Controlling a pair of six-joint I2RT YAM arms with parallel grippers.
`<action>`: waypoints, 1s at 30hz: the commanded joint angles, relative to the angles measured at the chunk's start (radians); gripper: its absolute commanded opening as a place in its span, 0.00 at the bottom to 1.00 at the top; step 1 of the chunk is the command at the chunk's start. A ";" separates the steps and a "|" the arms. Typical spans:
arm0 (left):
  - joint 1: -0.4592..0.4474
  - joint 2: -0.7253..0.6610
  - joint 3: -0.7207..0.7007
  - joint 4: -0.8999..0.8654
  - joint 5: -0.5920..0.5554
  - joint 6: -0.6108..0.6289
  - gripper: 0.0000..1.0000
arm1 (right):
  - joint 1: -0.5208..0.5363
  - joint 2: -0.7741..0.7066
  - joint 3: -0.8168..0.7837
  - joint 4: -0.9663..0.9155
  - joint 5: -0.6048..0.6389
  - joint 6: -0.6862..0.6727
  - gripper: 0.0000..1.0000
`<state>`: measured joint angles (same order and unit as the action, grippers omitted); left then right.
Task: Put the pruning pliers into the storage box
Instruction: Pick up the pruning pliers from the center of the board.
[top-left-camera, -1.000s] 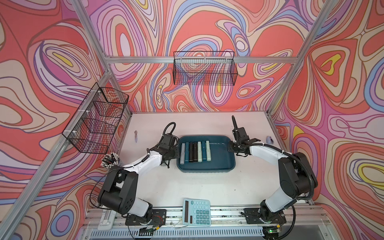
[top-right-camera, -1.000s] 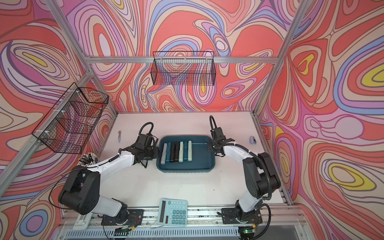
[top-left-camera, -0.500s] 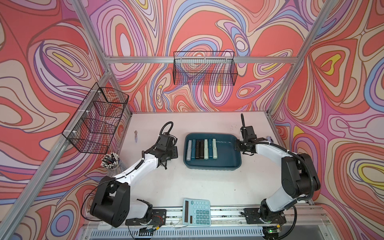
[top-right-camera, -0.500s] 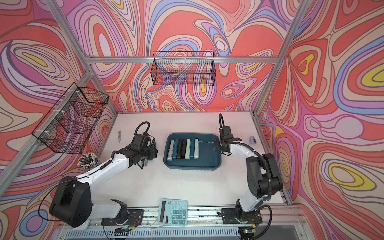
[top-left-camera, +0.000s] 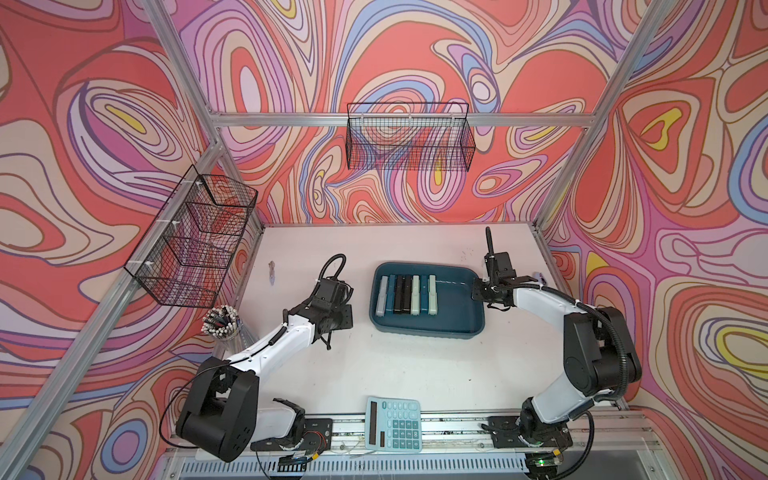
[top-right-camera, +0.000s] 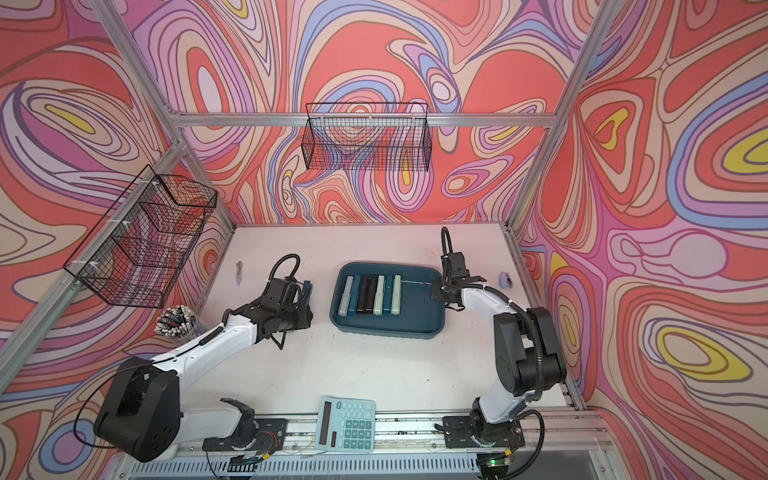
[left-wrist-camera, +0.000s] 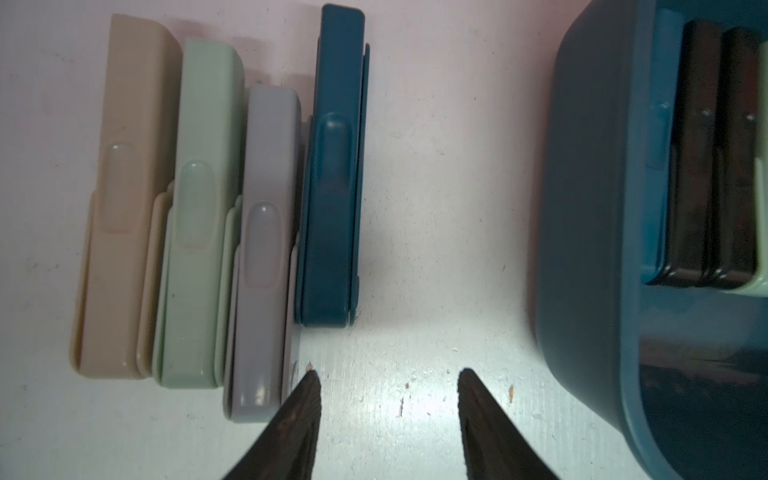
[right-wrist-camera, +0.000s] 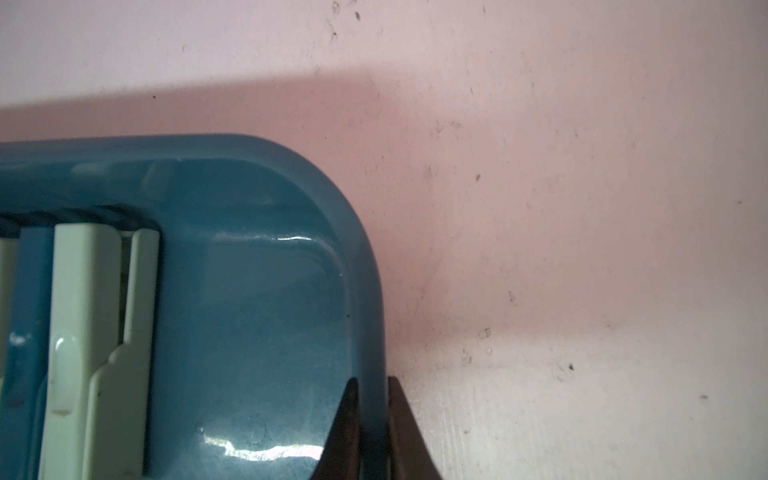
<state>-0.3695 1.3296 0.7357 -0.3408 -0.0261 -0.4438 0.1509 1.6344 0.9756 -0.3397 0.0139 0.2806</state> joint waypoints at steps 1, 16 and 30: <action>0.002 0.024 -0.018 -0.020 -0.001 -0.020 0.54 | -0.014 -0.011 -0.020 0.025 0.013 -0.003 0.10; 0.002 0.136 0.029 -0.040 -0.056 -0.040 0.56 | -0.016 0.015 -0.029 0.059 -0.016 0.010 0.11; 0.003 0.219 0.117 -0.066 -0.108 -0.002 0.58 | -0.017 0.018 -0.035 0.068 -0.032 0.019 0.11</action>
<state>-0.3695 1.5192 0.8127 -0.3698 -0.1104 -0.4633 0.1402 1.6348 0.9619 -0.2985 -0.0124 0.2825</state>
